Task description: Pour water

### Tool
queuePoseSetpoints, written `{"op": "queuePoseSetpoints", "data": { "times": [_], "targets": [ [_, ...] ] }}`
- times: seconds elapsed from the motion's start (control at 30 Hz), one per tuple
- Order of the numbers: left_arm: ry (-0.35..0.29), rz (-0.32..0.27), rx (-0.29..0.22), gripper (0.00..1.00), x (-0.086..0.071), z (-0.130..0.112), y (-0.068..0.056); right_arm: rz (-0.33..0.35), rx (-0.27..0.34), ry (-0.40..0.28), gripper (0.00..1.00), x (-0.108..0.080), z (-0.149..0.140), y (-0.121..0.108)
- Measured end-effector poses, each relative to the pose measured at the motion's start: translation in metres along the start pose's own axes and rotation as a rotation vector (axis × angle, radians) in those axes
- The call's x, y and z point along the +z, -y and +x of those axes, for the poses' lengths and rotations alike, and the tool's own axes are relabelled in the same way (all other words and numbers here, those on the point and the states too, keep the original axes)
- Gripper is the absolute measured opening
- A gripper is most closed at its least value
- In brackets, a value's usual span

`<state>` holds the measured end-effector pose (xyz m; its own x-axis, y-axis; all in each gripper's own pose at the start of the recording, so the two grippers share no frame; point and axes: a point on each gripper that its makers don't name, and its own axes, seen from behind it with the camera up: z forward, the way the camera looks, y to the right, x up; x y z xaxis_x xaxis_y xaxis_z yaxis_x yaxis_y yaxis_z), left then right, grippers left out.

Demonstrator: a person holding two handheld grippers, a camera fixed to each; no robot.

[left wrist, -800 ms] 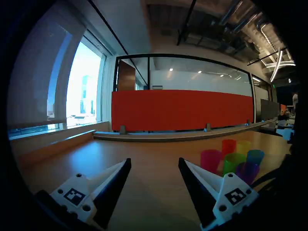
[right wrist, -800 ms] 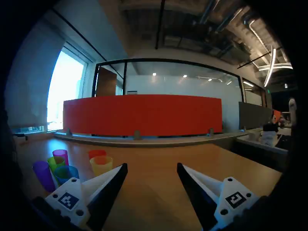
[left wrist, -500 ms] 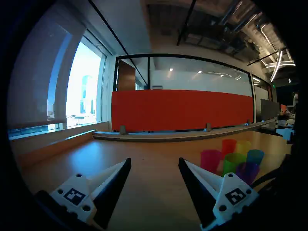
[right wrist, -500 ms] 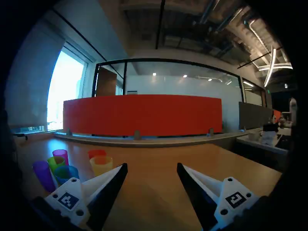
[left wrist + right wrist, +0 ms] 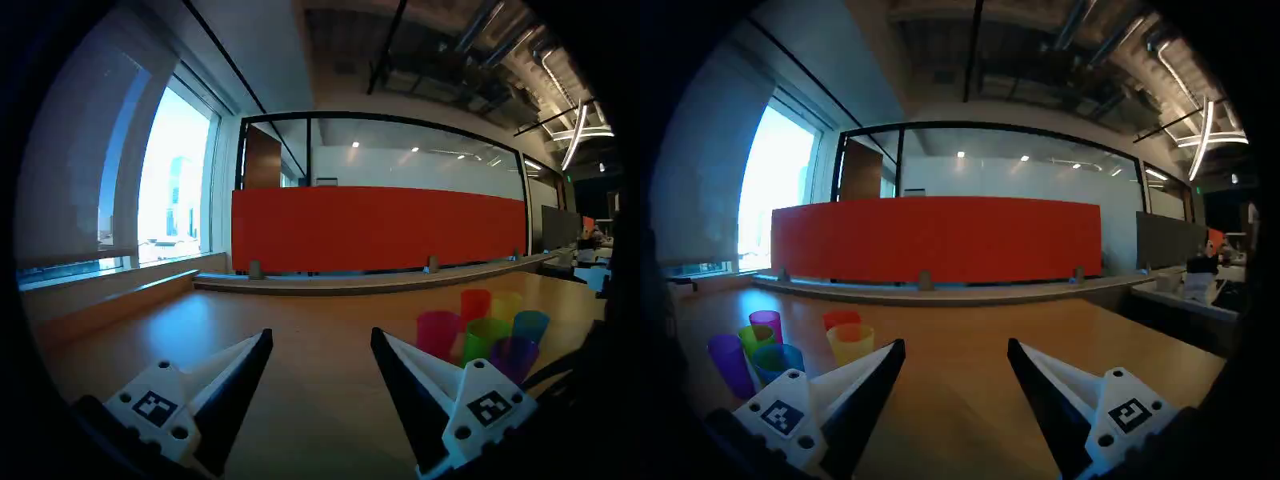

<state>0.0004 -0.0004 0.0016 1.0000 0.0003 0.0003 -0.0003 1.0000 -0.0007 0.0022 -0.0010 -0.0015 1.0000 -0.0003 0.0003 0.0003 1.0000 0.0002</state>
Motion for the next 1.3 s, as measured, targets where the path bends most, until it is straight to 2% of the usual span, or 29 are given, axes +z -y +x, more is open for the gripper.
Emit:
{"op": "queuePoseSetpoints", "data": {
  "times": [0.47,0.7,0.87,1.07,1.3],
  "targets": [
    [0.001,-0.015,-0.003,0.91,0.002,0.000,-0.004,0.002,0.000,-0.001,0.99,0.000,0.000,0.000],
    [0.023,-0.037,-0.056,0.91,0.004,0.001,-0.006,0.018,-0.008,0.006,0.99,0.001,0.000,0.002],
    [0.025,-0.054,-0.084,0.91,0.006,0.013,-0.006,0.030,-0.017,-0.008,0.99,0.002,0.018,0.001],
    [0.024,-0.054,-0.057,0.91,0.007,0.041,-0.005,0.049,-0.043,-0.009,0.99,0.004,0.047,0.002],
    [0.044,-0.070,-0.063,0.91,0.010,0.071,-0.009,0.067,-0.069,-0.001,0.99,0.007,0.085,0.005]
  ]
}}
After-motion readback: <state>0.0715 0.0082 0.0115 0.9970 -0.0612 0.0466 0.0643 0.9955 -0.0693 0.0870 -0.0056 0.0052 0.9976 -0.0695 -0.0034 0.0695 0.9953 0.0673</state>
